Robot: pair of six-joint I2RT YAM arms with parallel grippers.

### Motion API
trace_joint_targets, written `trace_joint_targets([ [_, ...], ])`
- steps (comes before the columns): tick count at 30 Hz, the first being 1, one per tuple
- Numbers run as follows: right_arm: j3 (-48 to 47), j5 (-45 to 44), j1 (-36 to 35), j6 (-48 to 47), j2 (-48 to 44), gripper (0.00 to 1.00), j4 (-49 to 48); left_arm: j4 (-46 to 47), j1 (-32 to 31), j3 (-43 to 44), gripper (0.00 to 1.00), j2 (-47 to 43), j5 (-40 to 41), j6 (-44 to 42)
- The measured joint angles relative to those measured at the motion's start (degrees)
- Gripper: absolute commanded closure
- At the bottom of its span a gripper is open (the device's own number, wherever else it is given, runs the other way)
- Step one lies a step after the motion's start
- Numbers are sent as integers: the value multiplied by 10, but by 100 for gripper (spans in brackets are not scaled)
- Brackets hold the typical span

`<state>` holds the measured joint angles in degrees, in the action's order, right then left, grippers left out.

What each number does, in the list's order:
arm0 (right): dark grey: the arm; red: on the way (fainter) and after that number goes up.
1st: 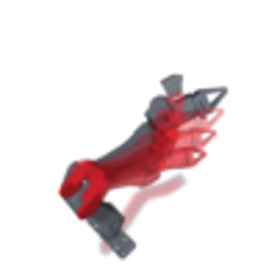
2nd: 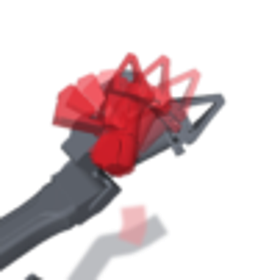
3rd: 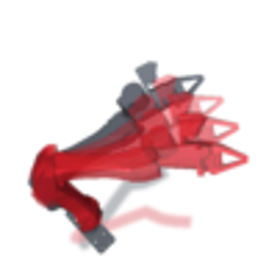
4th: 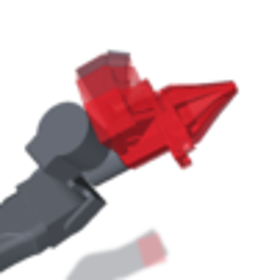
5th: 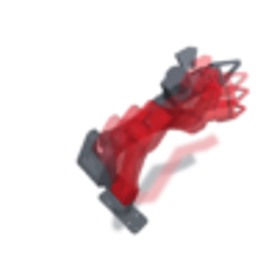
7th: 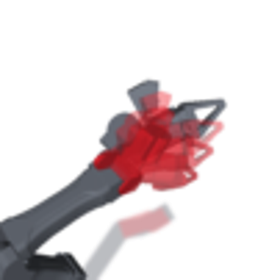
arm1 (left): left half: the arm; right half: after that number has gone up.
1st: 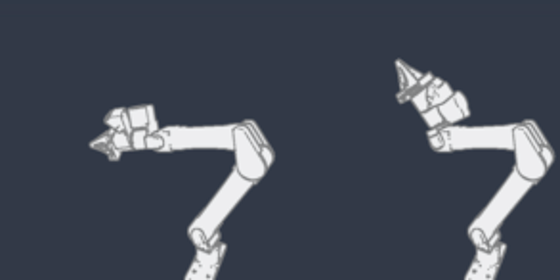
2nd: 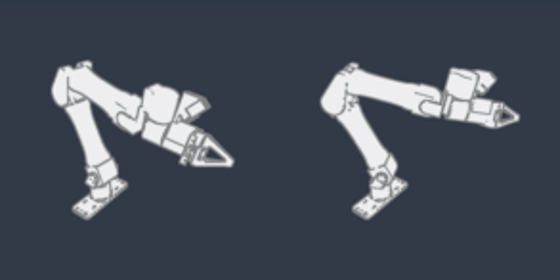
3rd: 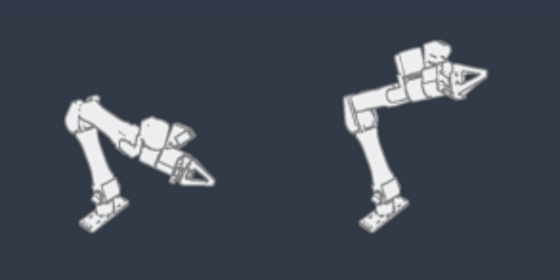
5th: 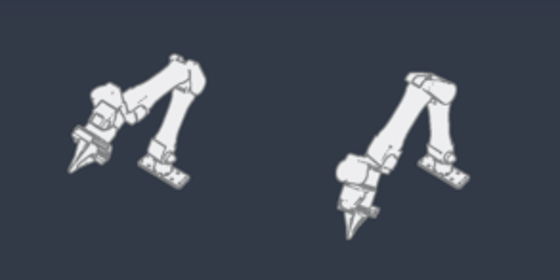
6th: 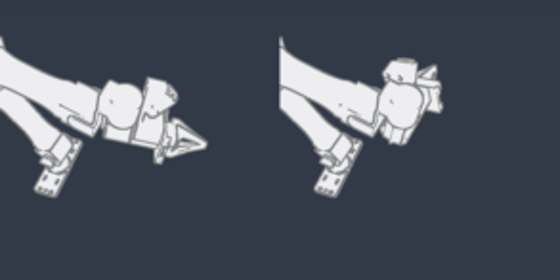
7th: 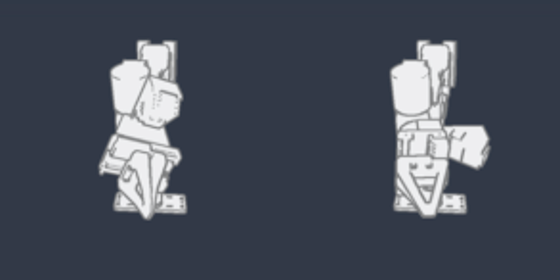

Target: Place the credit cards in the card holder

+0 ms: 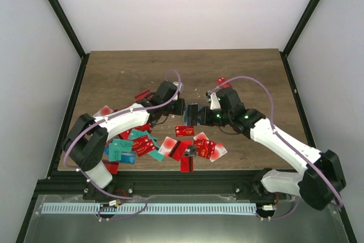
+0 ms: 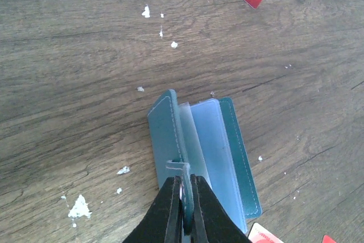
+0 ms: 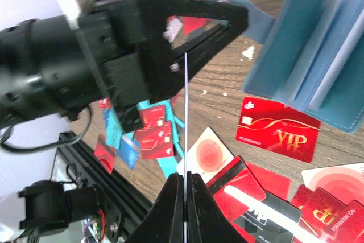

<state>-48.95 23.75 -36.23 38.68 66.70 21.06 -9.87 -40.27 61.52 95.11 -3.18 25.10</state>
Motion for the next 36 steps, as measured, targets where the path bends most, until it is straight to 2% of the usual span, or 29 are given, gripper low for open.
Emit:
trace_joint_targets([
  [6,-12,-57,-4,30,56,99,13,2,-2,-4,96,0,4,2],
  [20,-12,-219,-3,54,87,99,44,-10,-2,-13,96,21,39,2],
  [36,-12,-236,30,35,174,99,11,-28,4,-47,96,29,80,2],
])
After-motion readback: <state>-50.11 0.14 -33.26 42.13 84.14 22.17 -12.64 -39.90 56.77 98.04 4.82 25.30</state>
